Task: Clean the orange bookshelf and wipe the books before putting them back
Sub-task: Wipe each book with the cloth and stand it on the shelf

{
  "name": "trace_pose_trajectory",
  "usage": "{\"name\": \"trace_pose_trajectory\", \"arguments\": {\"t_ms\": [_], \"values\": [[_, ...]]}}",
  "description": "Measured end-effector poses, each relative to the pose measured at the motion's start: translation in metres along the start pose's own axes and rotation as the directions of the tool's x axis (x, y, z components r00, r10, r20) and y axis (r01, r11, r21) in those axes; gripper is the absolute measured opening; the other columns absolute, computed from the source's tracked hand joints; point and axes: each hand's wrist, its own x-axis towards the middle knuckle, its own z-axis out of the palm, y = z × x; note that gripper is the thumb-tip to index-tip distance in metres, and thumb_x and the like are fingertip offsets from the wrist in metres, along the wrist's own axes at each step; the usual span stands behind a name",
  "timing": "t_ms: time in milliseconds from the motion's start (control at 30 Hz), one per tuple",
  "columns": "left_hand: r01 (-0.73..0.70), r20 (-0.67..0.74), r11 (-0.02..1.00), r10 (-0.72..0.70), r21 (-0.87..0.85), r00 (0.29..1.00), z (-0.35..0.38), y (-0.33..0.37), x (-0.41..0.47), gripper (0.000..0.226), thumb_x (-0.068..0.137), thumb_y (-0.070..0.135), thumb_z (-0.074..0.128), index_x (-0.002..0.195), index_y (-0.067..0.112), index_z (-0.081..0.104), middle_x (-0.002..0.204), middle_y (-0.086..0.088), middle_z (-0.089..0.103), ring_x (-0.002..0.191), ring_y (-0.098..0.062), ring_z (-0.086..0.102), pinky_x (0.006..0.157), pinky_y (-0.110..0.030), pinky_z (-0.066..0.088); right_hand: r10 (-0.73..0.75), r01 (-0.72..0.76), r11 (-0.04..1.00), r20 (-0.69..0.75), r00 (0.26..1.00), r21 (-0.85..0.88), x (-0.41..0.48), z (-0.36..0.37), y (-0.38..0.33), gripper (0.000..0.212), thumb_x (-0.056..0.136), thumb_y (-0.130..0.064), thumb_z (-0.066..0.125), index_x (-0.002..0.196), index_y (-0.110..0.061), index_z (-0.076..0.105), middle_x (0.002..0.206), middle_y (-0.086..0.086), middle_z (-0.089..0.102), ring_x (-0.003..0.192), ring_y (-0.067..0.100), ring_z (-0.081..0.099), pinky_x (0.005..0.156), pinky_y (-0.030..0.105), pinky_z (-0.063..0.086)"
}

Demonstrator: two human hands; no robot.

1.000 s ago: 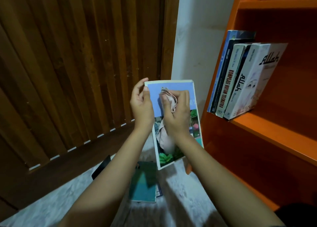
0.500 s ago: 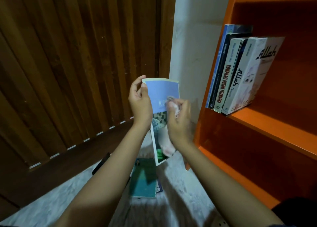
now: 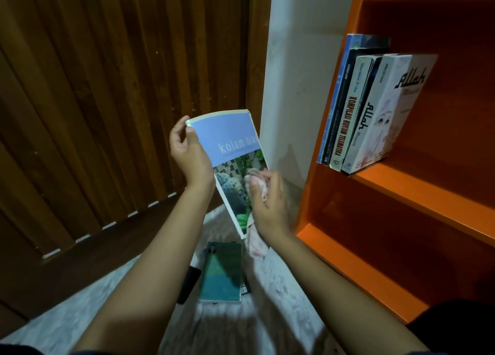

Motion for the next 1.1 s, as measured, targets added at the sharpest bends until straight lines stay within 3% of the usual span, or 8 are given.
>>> {"name": "trace_pose_trajectory", "arguments": {"t_ms": [200,367,500,633,733,800,967,1100], "values": [[0.015,-0.091,1.000,-0.012,0.024,0.996,-0.015,0.003,0.010,0.018,0.098,0.017,0.046,0.112,0.020,0.057,0.113,-0.004,0.060,0.102,-0.022,0.061,0.071,-0.026,0.050,-0.217,0.221,0.975,0.182,0.959,-0.001,-0.032,0.002,0.010,0.020,0.094,-0.040,0.040,0.103,-0.024,0.048,0.099,-0.008,0.047,0.092,0.005,0.049,0.075,0.016,0.040],[0.047,0.007,0.999,-0.047,0.016,0.999,-0.024,0.009,0.000,0.018,0.098,0.015,0.048,0.111,0.018,0.059,0.111,-0.005,0.062,0.094,-0.019,0.061,0.066,-0.025,0.050,0.021,-0.019,1.000,0.088,0.996,-0.021,-0.019,-0.013,0.023,0.008,0.098,-0.031,0.044,0.104,-0.027,0.043,0.103,-0.004,0.051,0.093,0.006,0.048,0.072,0.022,0.036],[0.073,0.187,0.997,-0.074,0.012,0.979,-0.019,0.026,-0.021,0.022,0.097,0.013,0.048,0.118,0.011,0.057,0.094,0.001,0.066,0.072,-0.007,0.065,0.057,-0.022,0.051,0.157,-0.155,0.981,-0.009,0.988,0.120,0.007,-0.038,0.011,0.014,0.096,-0.027,0.050,0.109,-0.024,0.045,0.105,-0.009,0.054,0.098,0.010,0.052,0.078,0.023,0.041],[0.045,0.328,0.999,-0.039,-0.011,0.944,-0.002,0.047,-0.042,0.023,0.097,0.013,0.049,0.118,0.011,0.057,0.091,-0.001,0.066,0.069,-0.005,0.065,0.056,-0.021,0.050,0.314,-0.338,0.911,0.134,0.940,0.236,0.033,-0.078,-0.003,0.034,0.095,-0.029,0.053,0.127,-0.023,0.046,0.127,-0.005,0.050,0.117,0.015,0.049,0.099,0.034,0.040],[0.024,0.411,0.999,-0.011,-0.026,0.911,0.018,0.060,-0.060,0.021,0.097,0.013,0.048,0.116,0.013,0.056,0.092,-0.004,0.066,0.070,-0.006,0.065,0.056,-0.021,0.050,0.338,-0.391,0.892,0.242,0.910,0.225,0.038,-0.116,-0.027,0.045,0.097,-0.028,0.047,0.140,-0.019,0.037,0.130,-0.008,0.041,0.118,0.009,0.041,0.095,0.024,0.035],[-0.024,0.449,0.998,0.045,-0.051,0.893,0.034,0.066,-0.073,0.020,0.098,0.012,0.046,0.116,0.012,0.055,0.094,-0.006,0.065,0.070,-0.007,0.063,0.058,-0.021,0.050,0.325,-0.363,0.905,0.192,0.926,0.222,0.037,-0.141,-0.037,0.046,0.098,-0.026,0.046,0.142,-0.018,0.035,0.135,-0.003,0.041,0.124,0.010,0.038,0.089,0.018,0.036],[-0.154,0.477,0.982,0.189,-0.111,0.859,0.081,0.069,-0.111,0.019,0.099,0.009,0.042,0.116,0.012,0.052,0.097,-0.004,0.064,0.072,-0.003,0.062,0.059,-0.019,0.047,0.268,-0.239,0.925,-0.064,0.961,0.296,0.033,-0.198,-0.047,0.046,0.093,-0.027,0.055,0.137,-0.026,0.042,0.146,0.001,0.039,0.131,0.019,0.040,0.104,0.036,0.036],[-0.291,0.485,0.953,0.292,-0.079,0.824,0.122,0.065,-0.149,0.028,0.101,0.009,0.033,0.126,0.009,0.047,0.074,0.026,0.061,0.055,0.006,0.051,0.051,-0.011,0.037,0.115,-0.041,0.961,-0.261,0.959,0.274,0.039,-0.238,-0.050,0.045,0.095,-0.022,0.053,0.138,-0.028,0.042,0.140,-0.007,0.045,0.125,0.010,0.045,0.100,0.033,0.042]]}}
